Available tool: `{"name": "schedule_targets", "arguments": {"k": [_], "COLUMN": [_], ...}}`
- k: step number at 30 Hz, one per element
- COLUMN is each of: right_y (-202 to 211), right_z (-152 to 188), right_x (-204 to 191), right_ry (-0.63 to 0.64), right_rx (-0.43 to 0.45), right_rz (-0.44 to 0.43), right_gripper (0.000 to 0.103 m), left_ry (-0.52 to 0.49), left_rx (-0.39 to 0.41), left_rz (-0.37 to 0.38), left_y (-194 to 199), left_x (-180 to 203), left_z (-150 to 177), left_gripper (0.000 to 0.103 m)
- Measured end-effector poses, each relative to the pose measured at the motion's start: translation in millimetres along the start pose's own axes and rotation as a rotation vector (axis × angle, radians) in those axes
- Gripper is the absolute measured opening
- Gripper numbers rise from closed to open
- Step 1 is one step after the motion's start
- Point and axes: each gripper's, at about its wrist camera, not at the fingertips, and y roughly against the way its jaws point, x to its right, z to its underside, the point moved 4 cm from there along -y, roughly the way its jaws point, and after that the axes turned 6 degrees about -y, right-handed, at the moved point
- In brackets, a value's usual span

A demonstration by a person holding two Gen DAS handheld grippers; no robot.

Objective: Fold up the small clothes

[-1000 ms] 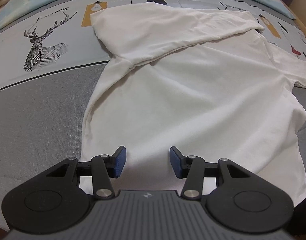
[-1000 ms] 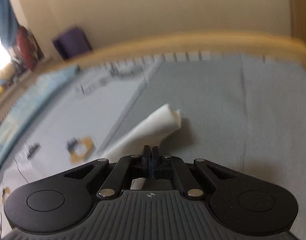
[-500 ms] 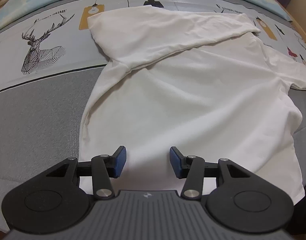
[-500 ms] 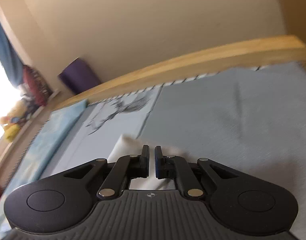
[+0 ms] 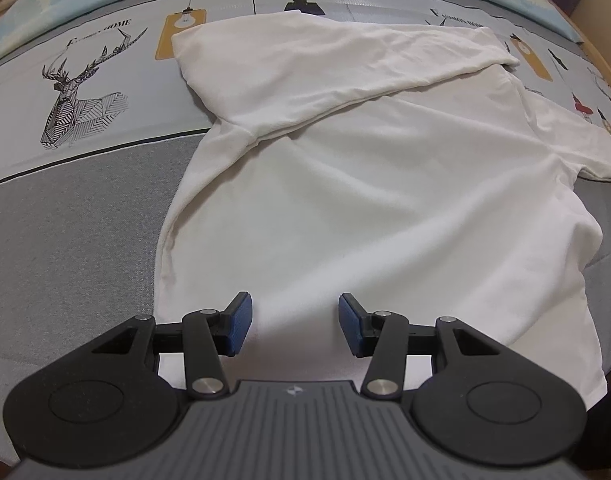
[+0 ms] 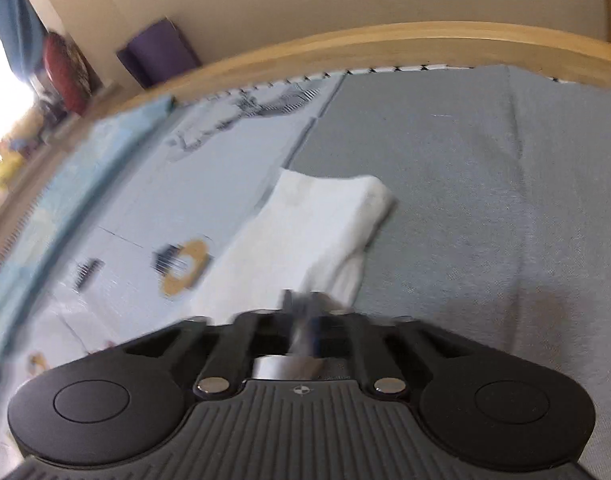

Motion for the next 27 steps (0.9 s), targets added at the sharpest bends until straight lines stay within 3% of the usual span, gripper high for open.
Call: {"name": "schedule_targets", "arguments": {"k": [2,4,5,7,9,10,12,14,19,22,25,27], "right_y": [-2,17,26,43,63,72,97,118,162,192,206,206], "right_z": [-2,-9,-14,-22,-22,-18,1,30,142,210,257,274], "right_x": [3,7,7,-5,-32,-45,-75,-101,-142,-135,-122,-110], "right_ry": [0.014,0.044,0.024,0.009,0.05,0.073,0.135,0.205,0.467,0.625,0.749,0.72], "right_rx": [0.032,0.108,0.158,0.19,0.165,0.142,0.069,-0.037,-0.464,-0.573,-0.548,-0.548], "right_rz": [0.048,0.214,0.237,0.172,0.042,-0.023,-0.154,-0.262,-0.515,-0.539,-0.486,-0.474], "right_gripper": [0.0,0.006,0.006,0.006,0.008,0.012,0.033,0.043,0.048,0.052,0.053,0.053], "left_ry": [0.001,0.008,0.015,0.028,0.043,0.049,0.064,0.077,0.115,0.123,0.135,0.137], "left_rx": [0.005,0.014,0.022,0.039,0.051,0.057,0.069,0.079,0.108,0.119,0.123,0.118], "left_rz": [0.003,0.001,0.002,0.005,0.008,0.01,0.014,0.012,0.021,0.025,0.025,0.024], "left_y": [1,3,5,9,13,15,20,25,42,52,60,64], "left_x": [-1,-3,-5,-7,-11,-13,-17,-23,-42,-53,-62,-68], "left_z": [0,-1,-2,-3,-4,-4,-3,0,13,25,38,48], "left_gripper": [0.053,0.053,0.053,0.053,0.053,0.053,0.053,0.053,0.053,0.053,0.053,0.053]}}
